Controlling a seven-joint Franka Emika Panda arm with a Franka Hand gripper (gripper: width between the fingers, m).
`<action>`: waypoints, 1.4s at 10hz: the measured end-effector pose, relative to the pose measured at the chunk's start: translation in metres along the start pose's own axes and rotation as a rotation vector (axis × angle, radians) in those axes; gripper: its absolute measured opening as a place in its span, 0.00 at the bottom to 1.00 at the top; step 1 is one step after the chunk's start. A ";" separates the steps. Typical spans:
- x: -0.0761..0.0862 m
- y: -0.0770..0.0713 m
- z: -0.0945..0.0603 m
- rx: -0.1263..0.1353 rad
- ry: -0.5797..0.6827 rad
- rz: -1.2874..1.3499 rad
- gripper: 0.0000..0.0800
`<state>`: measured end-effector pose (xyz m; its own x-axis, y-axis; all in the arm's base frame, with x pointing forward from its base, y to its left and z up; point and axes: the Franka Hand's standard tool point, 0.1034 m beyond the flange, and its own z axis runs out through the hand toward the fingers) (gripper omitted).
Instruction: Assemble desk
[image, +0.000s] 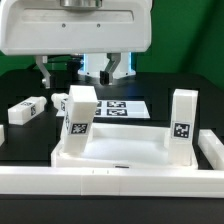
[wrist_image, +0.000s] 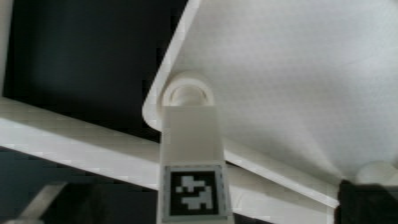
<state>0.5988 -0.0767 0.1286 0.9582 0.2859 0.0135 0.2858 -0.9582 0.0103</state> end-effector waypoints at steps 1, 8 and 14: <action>0.001 -0.002 0.001 0.000 -0.001 -0.003 0.81; 0.028 0.008 0.004 -0.009 -0.010 -0.038 0.81; 0.037 0.009 0.002 -0.011 -0.010 -0.041 0.81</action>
Offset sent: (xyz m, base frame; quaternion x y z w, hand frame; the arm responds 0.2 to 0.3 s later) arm 0.0220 -0.0198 0.0020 -0.0558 -0.0508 0.0306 0.9967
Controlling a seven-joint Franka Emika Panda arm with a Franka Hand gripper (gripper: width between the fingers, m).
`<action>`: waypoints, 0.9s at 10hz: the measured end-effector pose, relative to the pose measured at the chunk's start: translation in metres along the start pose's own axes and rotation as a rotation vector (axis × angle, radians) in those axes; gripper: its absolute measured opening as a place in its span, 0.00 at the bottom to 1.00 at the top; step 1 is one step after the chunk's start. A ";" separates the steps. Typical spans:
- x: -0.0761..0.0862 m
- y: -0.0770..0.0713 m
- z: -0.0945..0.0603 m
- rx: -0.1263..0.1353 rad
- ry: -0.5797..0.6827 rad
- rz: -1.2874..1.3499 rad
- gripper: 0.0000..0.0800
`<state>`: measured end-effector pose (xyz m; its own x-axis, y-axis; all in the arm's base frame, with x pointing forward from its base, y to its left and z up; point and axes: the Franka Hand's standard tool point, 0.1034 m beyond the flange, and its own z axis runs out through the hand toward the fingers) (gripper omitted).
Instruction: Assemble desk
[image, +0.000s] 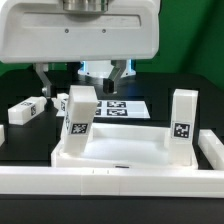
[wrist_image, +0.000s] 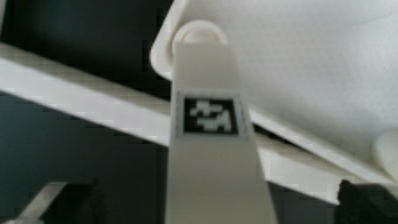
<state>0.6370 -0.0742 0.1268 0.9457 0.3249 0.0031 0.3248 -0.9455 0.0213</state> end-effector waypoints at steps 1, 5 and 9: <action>0.009 0.004 -0.002 -0.003 0.004 -0.003 0.81; 0.011 0.008 0.007 -0.005 0.006 -0.040 0.81; 0.010 0.005 0.010 -0.004 0.004 -0.043 0.36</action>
Offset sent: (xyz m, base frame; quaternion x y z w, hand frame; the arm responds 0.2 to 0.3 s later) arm 0.0093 -0.0018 -0.0077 0.0069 0.0256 -0.0385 0.9989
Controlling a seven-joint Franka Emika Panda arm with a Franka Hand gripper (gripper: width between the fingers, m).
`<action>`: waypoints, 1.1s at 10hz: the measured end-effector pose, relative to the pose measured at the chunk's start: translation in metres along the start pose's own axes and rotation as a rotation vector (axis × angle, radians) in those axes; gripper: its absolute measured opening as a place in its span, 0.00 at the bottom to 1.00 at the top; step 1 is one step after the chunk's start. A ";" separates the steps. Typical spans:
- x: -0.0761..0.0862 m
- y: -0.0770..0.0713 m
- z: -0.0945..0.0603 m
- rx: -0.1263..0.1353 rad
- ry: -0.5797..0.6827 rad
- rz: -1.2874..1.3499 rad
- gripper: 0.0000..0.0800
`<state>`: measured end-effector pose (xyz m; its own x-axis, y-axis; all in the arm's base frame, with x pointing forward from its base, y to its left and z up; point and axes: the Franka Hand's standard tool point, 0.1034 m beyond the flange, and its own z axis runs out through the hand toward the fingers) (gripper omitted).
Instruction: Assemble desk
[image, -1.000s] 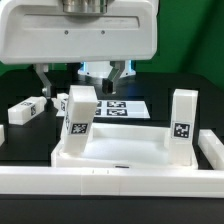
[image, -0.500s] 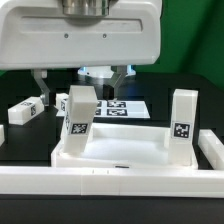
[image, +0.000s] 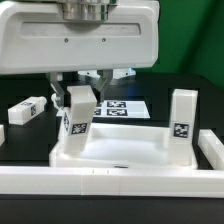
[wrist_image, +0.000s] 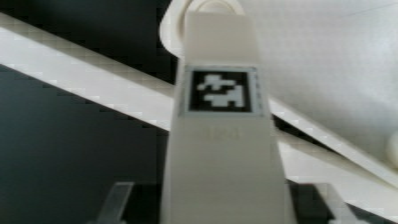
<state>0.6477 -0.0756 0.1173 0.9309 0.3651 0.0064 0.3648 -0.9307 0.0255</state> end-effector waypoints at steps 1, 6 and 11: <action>0.000 0.000 0.000 0.000 0.000 0.000 0.36; -0.015 0.011 -0.007 0.014 0.041 0.053 0.36; -0.030 0.008 -0.002 0.033 0.100 0.101 0.36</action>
Offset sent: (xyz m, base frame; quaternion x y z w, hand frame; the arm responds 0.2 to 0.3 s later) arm -0.0188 -0.0191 0.0156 0.0196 0.0179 0.0161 0.9995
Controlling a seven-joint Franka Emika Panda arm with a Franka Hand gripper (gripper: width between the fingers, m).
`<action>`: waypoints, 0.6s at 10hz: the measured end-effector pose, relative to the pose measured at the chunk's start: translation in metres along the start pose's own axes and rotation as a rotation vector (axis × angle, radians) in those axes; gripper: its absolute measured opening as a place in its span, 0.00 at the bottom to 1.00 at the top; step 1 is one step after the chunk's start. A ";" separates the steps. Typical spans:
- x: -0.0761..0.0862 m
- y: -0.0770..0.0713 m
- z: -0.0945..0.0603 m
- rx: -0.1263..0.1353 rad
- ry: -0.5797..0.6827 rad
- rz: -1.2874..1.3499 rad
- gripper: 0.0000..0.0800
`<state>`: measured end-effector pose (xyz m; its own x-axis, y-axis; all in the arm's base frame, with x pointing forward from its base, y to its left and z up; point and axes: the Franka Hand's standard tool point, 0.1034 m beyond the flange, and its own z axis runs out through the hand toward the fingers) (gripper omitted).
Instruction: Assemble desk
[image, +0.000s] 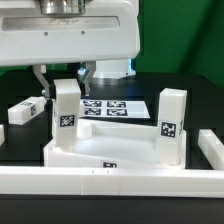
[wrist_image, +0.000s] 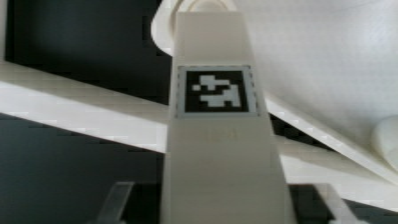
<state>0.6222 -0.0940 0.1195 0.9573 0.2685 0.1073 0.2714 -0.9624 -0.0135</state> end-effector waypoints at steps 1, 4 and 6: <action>0.000 0.000 0.000 0.000 0.000 0.000 0.36; 0.000 0.000 0.000 0.000 0.000 0.000 0.36; -0.002 0.002 -0.002 -0.011 0.037 0.026 0.36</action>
Offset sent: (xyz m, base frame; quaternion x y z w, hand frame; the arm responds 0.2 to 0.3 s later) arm 0.0000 0.0000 0.0000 0.0000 0.0000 0.0000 1.0000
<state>0.6207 -0.0968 0.1213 0.9597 0.2418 0.1435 0.2451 -0.9695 -0.0055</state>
